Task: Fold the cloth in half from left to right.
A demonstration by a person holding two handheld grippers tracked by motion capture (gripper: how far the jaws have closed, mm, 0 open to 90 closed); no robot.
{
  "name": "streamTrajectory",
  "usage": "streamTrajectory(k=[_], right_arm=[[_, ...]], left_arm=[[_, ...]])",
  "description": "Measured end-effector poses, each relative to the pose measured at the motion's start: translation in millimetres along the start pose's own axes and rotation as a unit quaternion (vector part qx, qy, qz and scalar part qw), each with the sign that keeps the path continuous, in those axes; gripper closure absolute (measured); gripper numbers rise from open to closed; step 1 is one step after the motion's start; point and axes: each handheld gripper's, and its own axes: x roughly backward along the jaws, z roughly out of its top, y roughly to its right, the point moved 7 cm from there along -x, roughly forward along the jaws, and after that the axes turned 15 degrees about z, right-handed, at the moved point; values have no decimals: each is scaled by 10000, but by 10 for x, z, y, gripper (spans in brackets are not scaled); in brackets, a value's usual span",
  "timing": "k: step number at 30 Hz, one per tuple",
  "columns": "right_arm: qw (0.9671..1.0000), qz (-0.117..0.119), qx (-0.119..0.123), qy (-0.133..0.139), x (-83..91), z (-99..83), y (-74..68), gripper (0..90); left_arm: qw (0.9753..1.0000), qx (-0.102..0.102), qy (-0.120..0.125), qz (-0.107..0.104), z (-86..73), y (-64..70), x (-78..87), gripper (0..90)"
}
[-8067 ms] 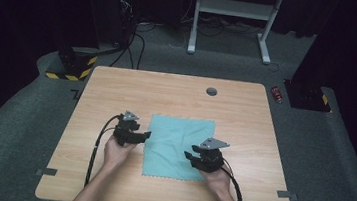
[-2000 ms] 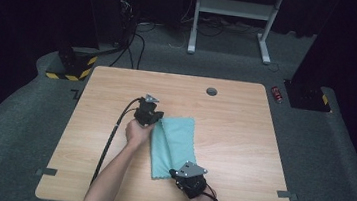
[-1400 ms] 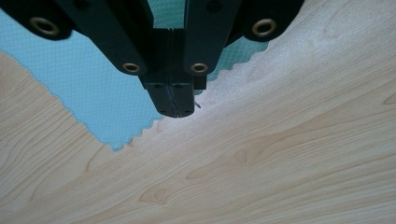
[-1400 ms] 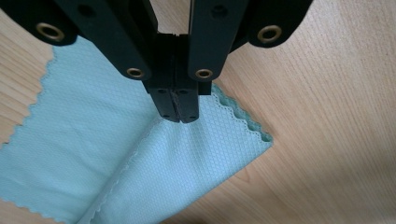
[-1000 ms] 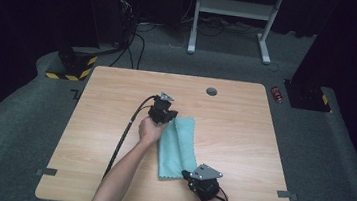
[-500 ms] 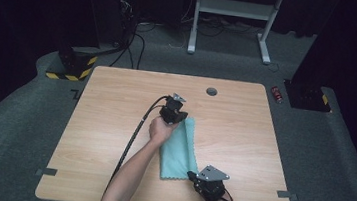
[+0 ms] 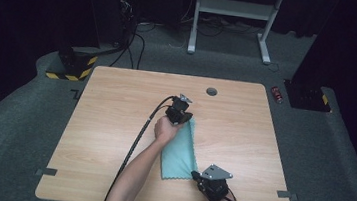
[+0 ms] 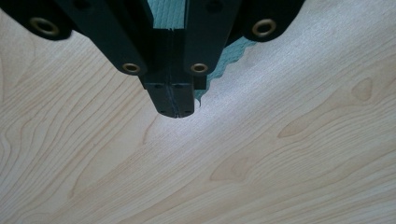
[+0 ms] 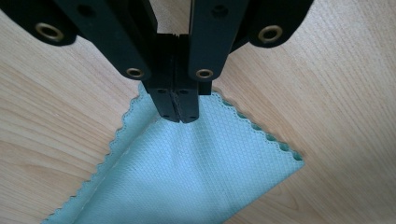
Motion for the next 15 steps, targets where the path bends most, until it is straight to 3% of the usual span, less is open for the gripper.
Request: streamTrajectory(k=[15], right_arm=[[10000, -26, -43, -75, -1, -29, 20, 898]], left_arm=[[9999, -148, -47, -42, -12, 114, -143, 900]])
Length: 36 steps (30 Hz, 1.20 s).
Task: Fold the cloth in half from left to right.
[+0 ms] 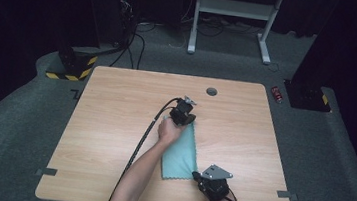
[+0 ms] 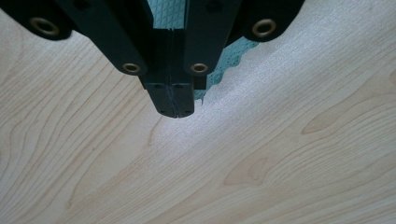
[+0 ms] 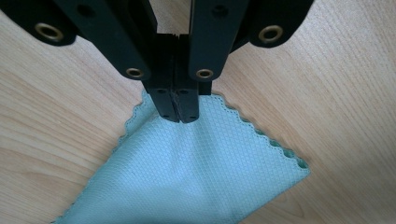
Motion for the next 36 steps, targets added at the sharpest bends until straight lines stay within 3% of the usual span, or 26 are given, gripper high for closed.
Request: streamTrajectory(k=[10, 16, 20, 28, 32, 36], right_arm=[[9999, 40, -105, -10, 4, -16, 21, 884], [9998, 14, -178, 29, 36, -22, 65, 797], [9997, 59, -202, 90, 51, -22, 99, 742], [9996, 63, -165, 221, 91, 40, 121, 726], [9997, 62, -126, 185, 72, 88, 154, 726], [9999, 77, -62, 90, 8, 138, 190, 722]], left_arm=[[10000, -71, 11, -12, -8, 8, -26, 893], [9996, 60, 219, 141, 52, -77, 108, 670], [9994, 142, 262, 159, 21, -120, 249, 592], [9982, 300, 380, 342, -129, -364, 609, 553], [9980, 287, 363, 426, -281, -470, 746, 532], [9982, 309, 265, 442, -483, -485, 809, 527]])
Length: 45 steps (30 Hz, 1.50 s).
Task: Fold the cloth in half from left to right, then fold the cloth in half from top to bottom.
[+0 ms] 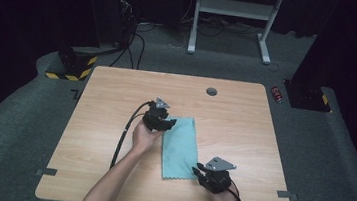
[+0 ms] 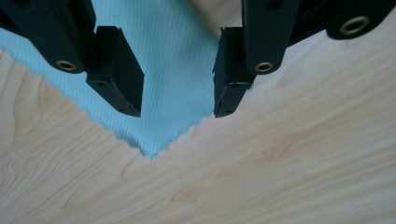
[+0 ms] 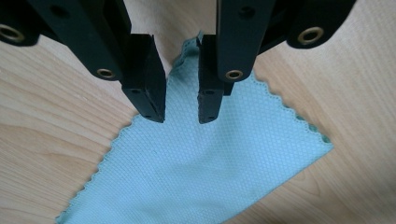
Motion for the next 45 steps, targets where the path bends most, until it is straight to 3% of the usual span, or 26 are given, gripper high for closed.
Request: streamTrajectory(k=[7, 11, 16, 23, 31, 35, 40, 45], right_arm=[[9998, 37, -37, -209, -83, 5, 59, 701], [9996, 28, -26, -282, -89, -15, 74, 686], [9995, 134, -25, -295, -103, -33, 77, 680], [9994, 194, 23, -281, -99, -40, 84, 670], [9995, 198, 53, -239, -103, -40, 90, 654], [9995, 214, 13, -219, -105, -36, 99, 650], [9995, 288, -75, -141, -94, -23, 137, 657], [9992, 358, -178, -59, -70, 67, 266, 674]], left_arm=[[9995, -64, -287, 130, -316, 68, -35, 507], [9992, -74, -359, 184, -416, 35, -80, 507], [9988, -197, -348, 287, -437, 23, -57, 499], [9991, -73, -184, 380, -492, 35, 13, 465], [9999, -24, 29, 166, -532, 134, 256, 444], [9999, -85, 18, 131, -564, 166, 320, 436], [9998, 41, -60, 168, -603, 132, 281, 436], [9994, 285, 71, 208, -564, 61, 225, 442]])
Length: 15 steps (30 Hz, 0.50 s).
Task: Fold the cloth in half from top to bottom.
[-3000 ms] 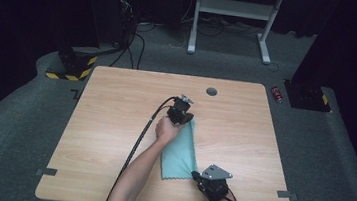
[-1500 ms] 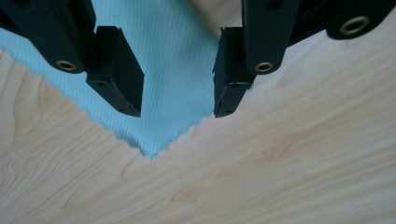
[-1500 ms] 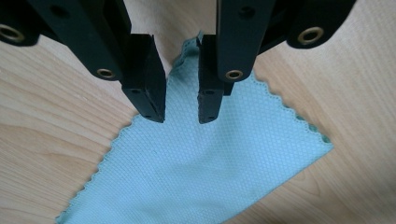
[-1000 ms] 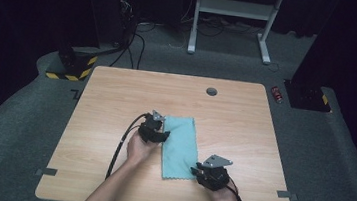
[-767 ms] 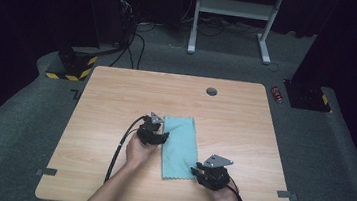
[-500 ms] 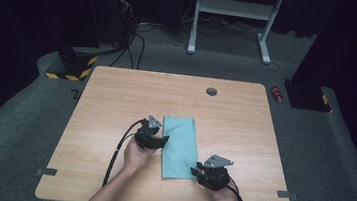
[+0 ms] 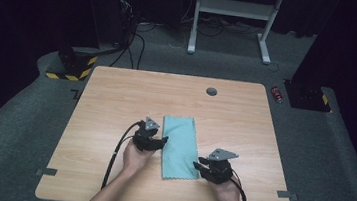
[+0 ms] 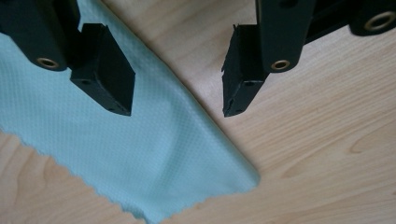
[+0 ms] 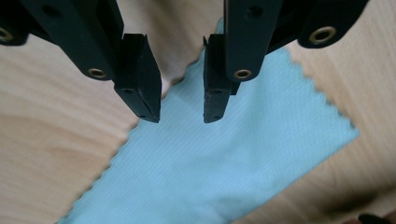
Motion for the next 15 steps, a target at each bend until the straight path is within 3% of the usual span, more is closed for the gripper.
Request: streamTrajectory(k=[6, 8, 9, 11, 14, 15], right_arm=[[9997, 11, -194, 113, 15, 259, 255, 693], [9994, 4, -315, 171, -4, 355, 358, 698], [9991, -14, -371, 188, -18, 401, 413, 701], [9984, -58, -496, 253, -50, 488, 512, 708], [9973, -129, -654, 294, -114, 597, 658, 708], [9970, -150, -703, 299, -133, 620, 694, 707]], left_arm=[[9992, 391, -57, 86, 127, -125, -139, 441], [9991, 381, -132, 145, 182, -159, -211, 443], [9989, 438, -56, 177, 208, -177, -236, 444], [9987, 447, -187, 173, 250, -203, -304, 447], [9976, 658, -41, 229, 299, -254, -361, 456], [9970, 728, -152, 222, 297, -280, -396, 456]])
